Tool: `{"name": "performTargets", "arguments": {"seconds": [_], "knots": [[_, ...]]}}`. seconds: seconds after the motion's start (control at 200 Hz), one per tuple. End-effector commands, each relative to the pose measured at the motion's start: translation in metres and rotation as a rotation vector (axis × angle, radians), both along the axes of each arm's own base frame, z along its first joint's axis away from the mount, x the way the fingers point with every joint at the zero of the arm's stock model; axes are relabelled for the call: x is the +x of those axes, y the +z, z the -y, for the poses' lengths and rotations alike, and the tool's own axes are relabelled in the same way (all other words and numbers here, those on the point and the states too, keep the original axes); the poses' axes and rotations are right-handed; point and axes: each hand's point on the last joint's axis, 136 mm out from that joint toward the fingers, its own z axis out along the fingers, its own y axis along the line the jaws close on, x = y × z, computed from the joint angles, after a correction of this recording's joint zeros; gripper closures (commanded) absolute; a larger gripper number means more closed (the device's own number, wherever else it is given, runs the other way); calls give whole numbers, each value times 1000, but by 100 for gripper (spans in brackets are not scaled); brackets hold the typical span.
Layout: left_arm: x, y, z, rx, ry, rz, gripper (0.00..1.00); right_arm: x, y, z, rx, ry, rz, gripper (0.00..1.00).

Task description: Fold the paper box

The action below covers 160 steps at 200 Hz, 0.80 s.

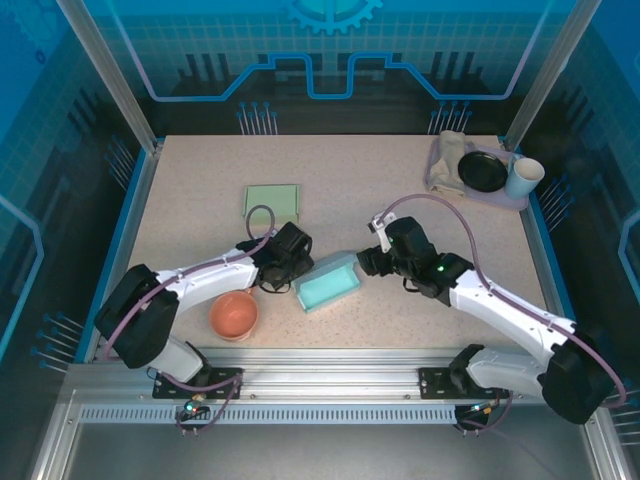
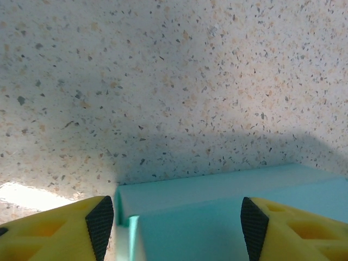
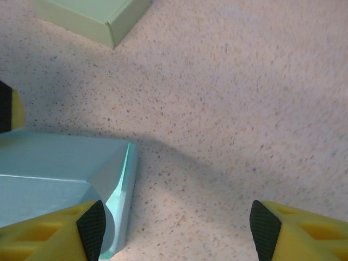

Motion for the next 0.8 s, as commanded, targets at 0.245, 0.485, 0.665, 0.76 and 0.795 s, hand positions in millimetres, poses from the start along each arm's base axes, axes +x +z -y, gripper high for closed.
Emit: {"name": "performTargets", "arguments": {"seconds": [0.245, 0.485, 0.665, 0.76, 0.795], "knots": [[7, -7, 3, 74, 8, 5, 34, -15, 34, 12, 146, -110, 45, 25], [8, -16, 8, 109, -3, -7, 34, 4, 18, -10, 8, -58, -10, 21], [10, -20, 8, 132, -8, -12, 34, 7, 31, -25, -84, -30, 32, 21], [11, -20, 7, 137, -7, -8, 34, 2, 42, -28, -92, -23, 69, 21], [11, -21, 6, 143, -8, -8, 34, 1, 46, -27, -95, -23, 81, 21]]}}
